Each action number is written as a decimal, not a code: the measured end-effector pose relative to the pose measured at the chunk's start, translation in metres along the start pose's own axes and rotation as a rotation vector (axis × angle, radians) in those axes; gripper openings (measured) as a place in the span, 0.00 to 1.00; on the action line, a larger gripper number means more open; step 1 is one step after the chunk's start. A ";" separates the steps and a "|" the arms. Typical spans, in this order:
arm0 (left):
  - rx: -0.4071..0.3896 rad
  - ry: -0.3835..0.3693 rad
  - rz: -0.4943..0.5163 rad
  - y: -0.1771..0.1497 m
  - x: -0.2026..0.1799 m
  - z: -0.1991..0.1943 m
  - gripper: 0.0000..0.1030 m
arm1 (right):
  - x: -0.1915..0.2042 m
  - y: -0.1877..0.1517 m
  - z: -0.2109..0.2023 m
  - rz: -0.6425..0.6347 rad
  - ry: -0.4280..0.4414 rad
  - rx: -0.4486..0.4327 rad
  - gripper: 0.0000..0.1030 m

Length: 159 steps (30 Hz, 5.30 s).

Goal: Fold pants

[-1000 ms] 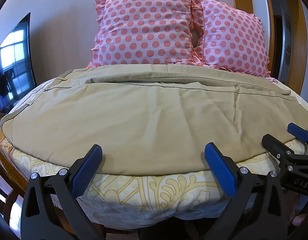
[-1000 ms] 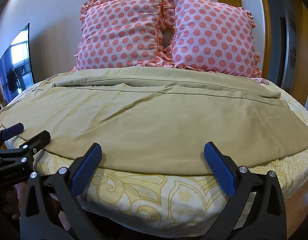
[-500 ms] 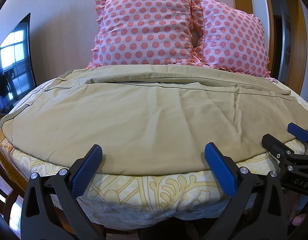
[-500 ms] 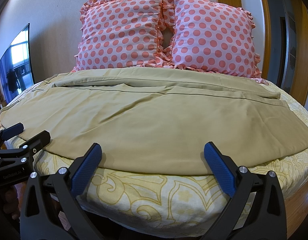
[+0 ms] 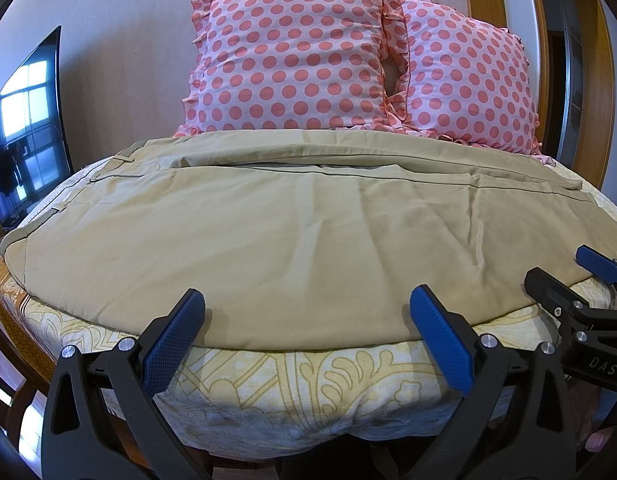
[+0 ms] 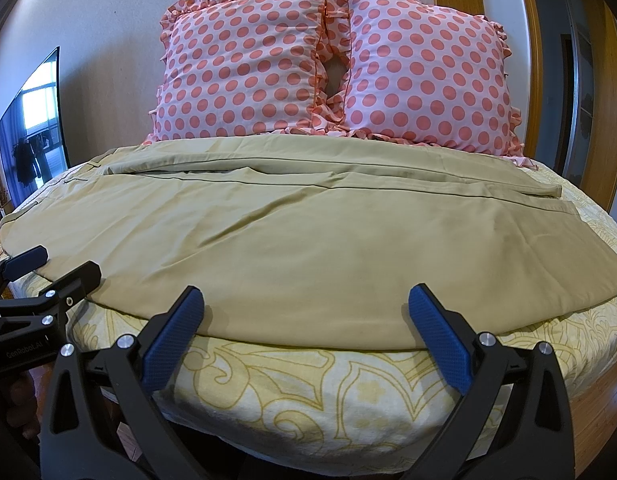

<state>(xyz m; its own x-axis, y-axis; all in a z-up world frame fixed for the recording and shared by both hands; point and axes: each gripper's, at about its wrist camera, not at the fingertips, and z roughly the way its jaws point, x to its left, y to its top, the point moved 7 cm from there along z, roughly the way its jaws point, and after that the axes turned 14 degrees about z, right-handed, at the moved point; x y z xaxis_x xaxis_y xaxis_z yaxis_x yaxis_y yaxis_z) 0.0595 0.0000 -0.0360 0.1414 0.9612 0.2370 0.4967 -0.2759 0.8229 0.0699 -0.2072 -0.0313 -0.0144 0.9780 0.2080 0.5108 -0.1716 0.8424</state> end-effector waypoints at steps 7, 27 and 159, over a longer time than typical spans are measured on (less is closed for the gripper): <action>0.000 0.000 0.000 0.000 0.000 0.000 0.99 | 0.000 0.000 0.000 0.000 0.000 0.000 0.98; -0.001 0.001 0.001 0.000 0.000 0.000 0.99 | 0.000 0.000 0.000 0.000 0.001 -0.001 0.98; 0.199 -0.234 -0.514 0.162 0.158 0.202 0.99 | -0.297 0.117 0.016 1.090 0.148 -0.050 0.50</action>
<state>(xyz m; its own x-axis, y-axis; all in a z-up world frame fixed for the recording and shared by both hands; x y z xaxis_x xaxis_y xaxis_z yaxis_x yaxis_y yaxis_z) 0.3350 0.1077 0.0304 0.0141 0.9526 -0.3039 0.6991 0.2080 0.6841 0.1473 -0.5161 -0.0026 0.3181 0.2755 0.9071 0.2767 -0.9422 0.1891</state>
